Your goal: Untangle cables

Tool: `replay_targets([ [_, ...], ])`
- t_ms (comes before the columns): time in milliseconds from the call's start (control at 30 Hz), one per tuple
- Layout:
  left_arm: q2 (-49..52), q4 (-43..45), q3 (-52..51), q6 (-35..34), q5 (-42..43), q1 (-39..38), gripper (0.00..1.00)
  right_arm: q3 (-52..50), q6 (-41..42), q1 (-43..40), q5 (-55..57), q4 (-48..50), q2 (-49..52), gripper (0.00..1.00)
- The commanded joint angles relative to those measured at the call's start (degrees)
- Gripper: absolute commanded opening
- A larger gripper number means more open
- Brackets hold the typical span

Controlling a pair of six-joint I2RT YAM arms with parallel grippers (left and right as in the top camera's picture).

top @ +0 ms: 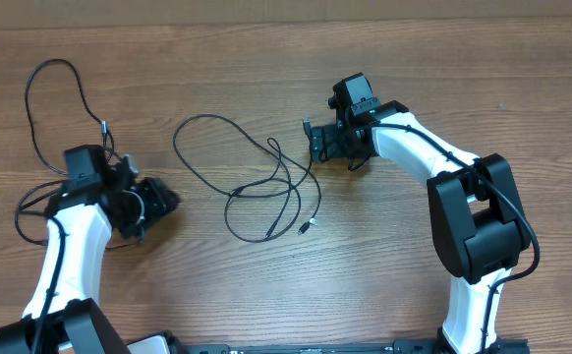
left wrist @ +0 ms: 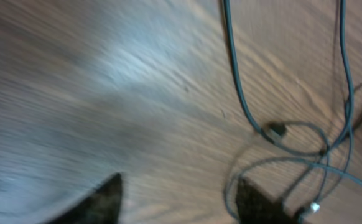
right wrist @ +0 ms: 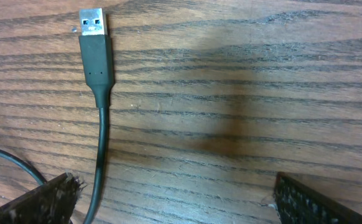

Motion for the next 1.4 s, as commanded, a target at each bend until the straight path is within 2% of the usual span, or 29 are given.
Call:
replay_targets([
  [0, 1.36, -1.49, -0.09, -0.28, 2.69, -2.05, 0.85, -1.64, 0.33, -0.13, -0.68, -0.35, 1.25, 1.00],
  [33, 1.64, -1.53, -0.20, -0.31, 2.64, -2.49, 1.00, -1.64, 0.33, -0.13, -0.68, -0.33, 1.25, 1.00],
  [333, 3.85, -1.27, -0.28, -0.28, 0.94, -4.52, 1.00, -1.64, 0.37, -0.13, -0.72, -0.24, 1.25, 1.00],
  [567, 3.85, -1.27, -0.26, -0.28, -3.56, -4.44, 1.00, -1.64, 0.37, -0.09, -4.42, 0.42, 1.25, 1.00],
  [1367, 3.85, -1.27, -0.26, -0.28, -3.54, -4.44, 1.00, -1.64, 0.37, -0.09, -6.08, -1.49, 1.25, 1.00],
])
